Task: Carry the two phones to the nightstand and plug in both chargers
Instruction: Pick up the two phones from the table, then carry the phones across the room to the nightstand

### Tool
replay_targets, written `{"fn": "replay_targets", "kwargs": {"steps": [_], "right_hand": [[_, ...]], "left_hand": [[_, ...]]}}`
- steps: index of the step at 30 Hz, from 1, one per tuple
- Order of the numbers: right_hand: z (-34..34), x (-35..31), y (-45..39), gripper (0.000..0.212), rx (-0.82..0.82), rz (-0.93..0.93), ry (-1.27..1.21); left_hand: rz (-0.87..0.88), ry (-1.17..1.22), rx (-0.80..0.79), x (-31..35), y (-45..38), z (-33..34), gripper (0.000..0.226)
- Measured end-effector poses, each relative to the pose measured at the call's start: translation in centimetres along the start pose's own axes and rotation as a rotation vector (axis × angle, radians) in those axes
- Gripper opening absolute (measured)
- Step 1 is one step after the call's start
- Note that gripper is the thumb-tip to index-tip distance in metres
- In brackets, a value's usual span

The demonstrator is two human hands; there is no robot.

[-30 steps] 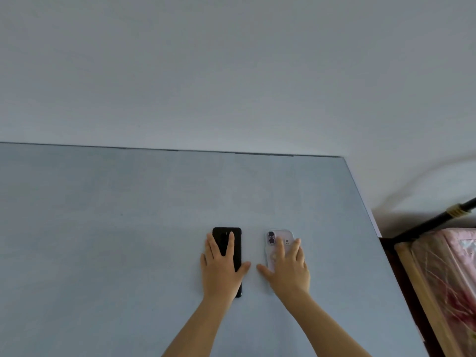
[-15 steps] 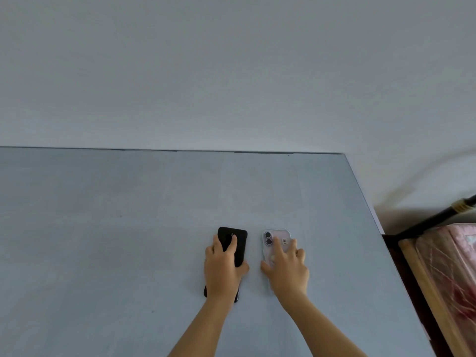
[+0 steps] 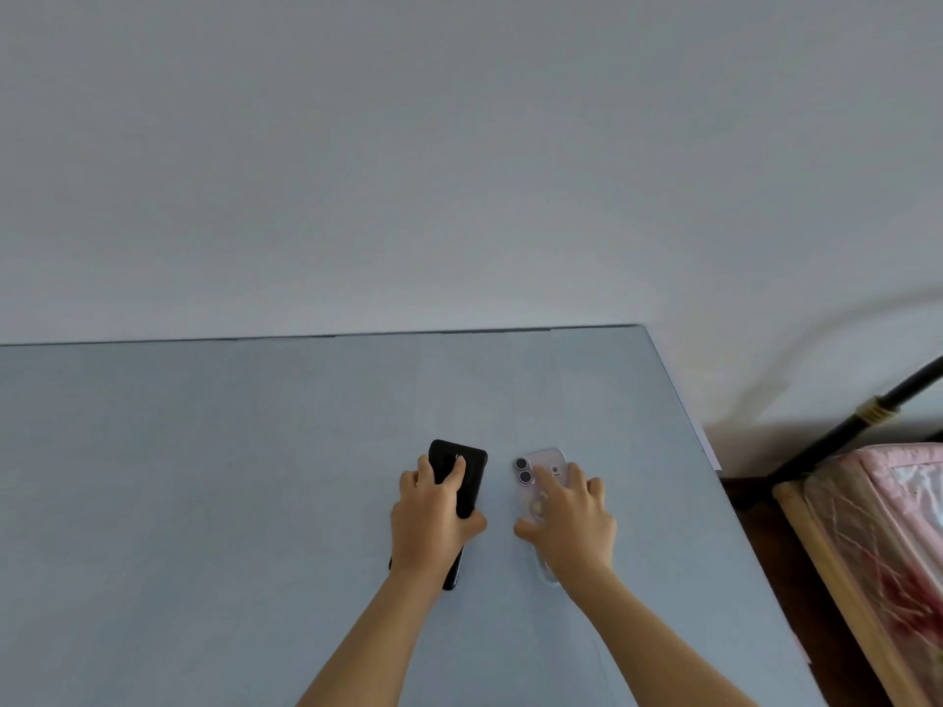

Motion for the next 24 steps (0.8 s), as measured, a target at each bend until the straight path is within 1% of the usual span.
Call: {"fn": "replay_targets", "kwargs": {"steps": [5, 14, 19, 24], "right_hand": [[-4.9, 0.4, 1.2, 0.062, 0.093, 0.003, -0.032], [-13.6, 2.7, 5.6, 0.062, 0.293, 0.086, -0.013], [-17.2, 4.6, 10.5, 0.063, 0.43, 0.24, -0.01], [-19.0, 6.8, 17.3, 0.063, 0.523, 0.41, -0.024]], "left_hand": [[0.05, -0.021, 0.045, 3.6, 1.0, -4.0, 0.069], [0.282, 0.006, 0.096, 10.6, 3.3, -10.0, 0.069], [0.462, 0.028, 0.097, 14.8, 5.5, -12.4, 0.069], [0.664, 0.047, 0.052, 18.2, 9.5, -12.5, 0.071]]}}
Point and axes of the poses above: each hand's wrist, its own y-axis away from the middle knuckle, its own z-axis out of the palm, x = y × z, the point moved 6 cm from there along -y, towards the middle knuckle, and after that the axes turned 6 degrees about -z, right-handed, at the moved point
